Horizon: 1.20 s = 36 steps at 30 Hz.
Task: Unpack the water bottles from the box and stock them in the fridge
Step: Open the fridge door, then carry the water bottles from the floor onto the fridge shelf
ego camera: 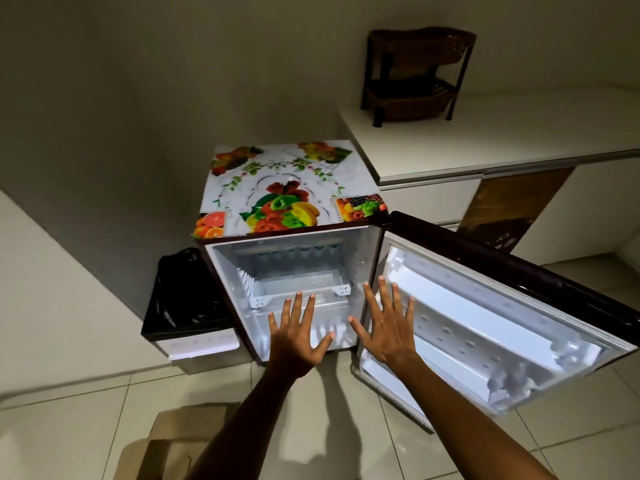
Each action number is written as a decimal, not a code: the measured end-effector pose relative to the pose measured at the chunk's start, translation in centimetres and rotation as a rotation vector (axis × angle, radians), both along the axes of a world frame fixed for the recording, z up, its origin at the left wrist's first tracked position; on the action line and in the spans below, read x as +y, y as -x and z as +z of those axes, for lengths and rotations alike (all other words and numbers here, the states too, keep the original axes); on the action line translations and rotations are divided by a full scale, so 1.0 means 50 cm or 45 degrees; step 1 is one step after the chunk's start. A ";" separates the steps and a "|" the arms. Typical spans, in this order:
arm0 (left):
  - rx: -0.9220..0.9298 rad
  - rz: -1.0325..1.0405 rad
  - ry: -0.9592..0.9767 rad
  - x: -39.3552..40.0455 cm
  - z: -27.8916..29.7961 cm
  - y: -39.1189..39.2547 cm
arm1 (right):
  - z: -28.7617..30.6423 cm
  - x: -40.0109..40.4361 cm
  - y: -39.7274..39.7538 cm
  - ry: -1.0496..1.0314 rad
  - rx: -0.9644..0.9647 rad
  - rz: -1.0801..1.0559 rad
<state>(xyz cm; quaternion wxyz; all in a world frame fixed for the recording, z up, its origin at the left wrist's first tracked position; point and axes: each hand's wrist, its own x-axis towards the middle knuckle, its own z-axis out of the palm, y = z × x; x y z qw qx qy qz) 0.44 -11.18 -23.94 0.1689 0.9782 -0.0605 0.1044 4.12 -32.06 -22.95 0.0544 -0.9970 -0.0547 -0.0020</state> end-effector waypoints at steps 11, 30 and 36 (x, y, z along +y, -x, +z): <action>0.227 0.131 -0.054 0.120 -0.136 0.023 | -0.099 0.126 -0.012 -0.068 0.072 0.149; 0.326 0.235 -0.125 0.183 -0.716 -0.115 | -0.698 0.236 -0.181 0.042 0.092 0.334; 0.321 0.264 -0.154 0.207 -0.932 -0.155 | -0.915 0.251 -0.223 -0.007 0.093 0.318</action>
